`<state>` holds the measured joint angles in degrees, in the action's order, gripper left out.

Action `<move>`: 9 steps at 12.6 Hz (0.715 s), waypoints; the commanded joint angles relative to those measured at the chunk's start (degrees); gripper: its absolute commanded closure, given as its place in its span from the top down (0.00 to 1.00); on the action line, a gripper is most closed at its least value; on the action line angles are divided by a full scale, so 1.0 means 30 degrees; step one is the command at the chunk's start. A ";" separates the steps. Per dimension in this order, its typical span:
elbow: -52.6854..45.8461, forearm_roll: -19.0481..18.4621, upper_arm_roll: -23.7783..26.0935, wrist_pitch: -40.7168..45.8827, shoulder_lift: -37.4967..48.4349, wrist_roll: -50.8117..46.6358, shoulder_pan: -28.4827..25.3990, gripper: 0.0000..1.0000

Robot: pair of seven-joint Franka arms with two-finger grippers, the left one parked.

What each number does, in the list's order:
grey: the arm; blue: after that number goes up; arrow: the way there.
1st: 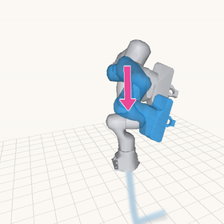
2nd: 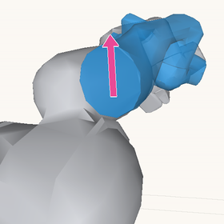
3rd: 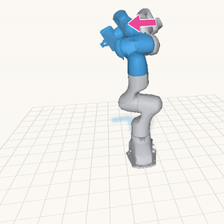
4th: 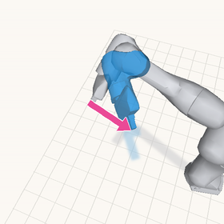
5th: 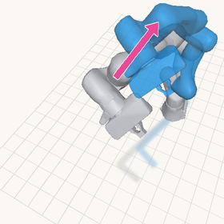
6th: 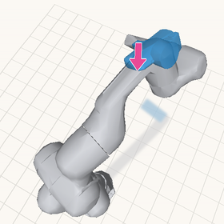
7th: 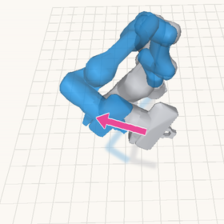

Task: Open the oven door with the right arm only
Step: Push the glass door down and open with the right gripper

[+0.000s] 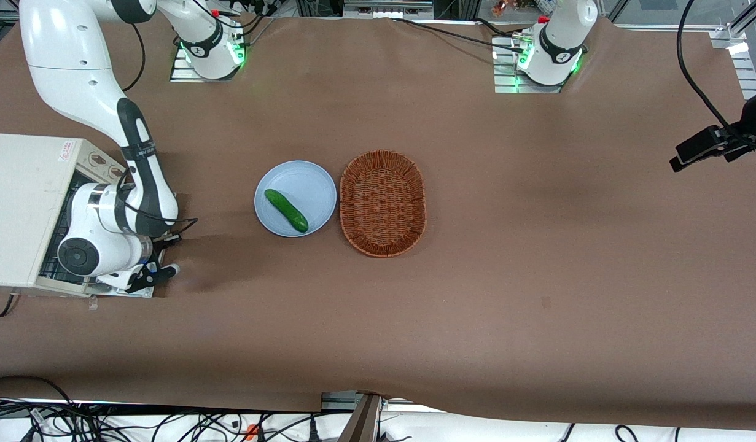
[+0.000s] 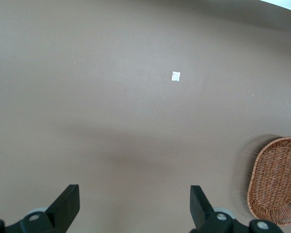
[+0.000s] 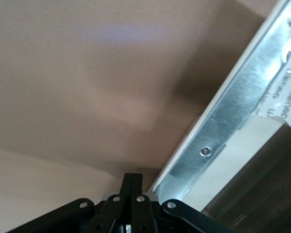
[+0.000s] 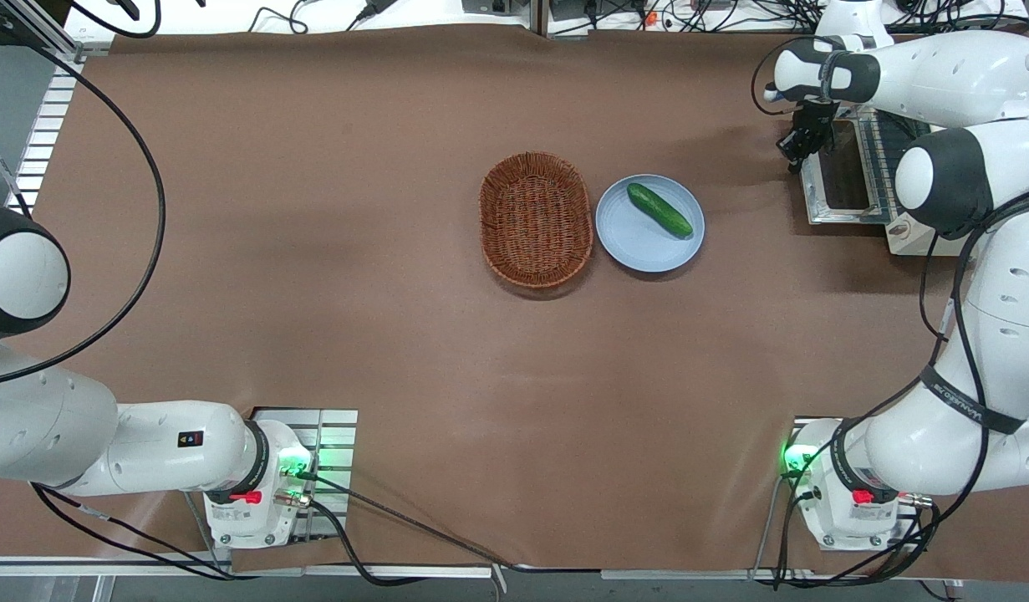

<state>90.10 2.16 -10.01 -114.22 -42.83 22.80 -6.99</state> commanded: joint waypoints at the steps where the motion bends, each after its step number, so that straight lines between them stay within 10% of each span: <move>1: 0.0114 0.0302 -0.0442 0.0748 0.0066 -0.1760 0.0075 0.00; 9: -0.1494 0.1302 -0.0471 0.3441 0.0416 -0.4320 -0.1128 0.06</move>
<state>87.63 4.97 -10.61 -106.58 -42.49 9.70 -10.02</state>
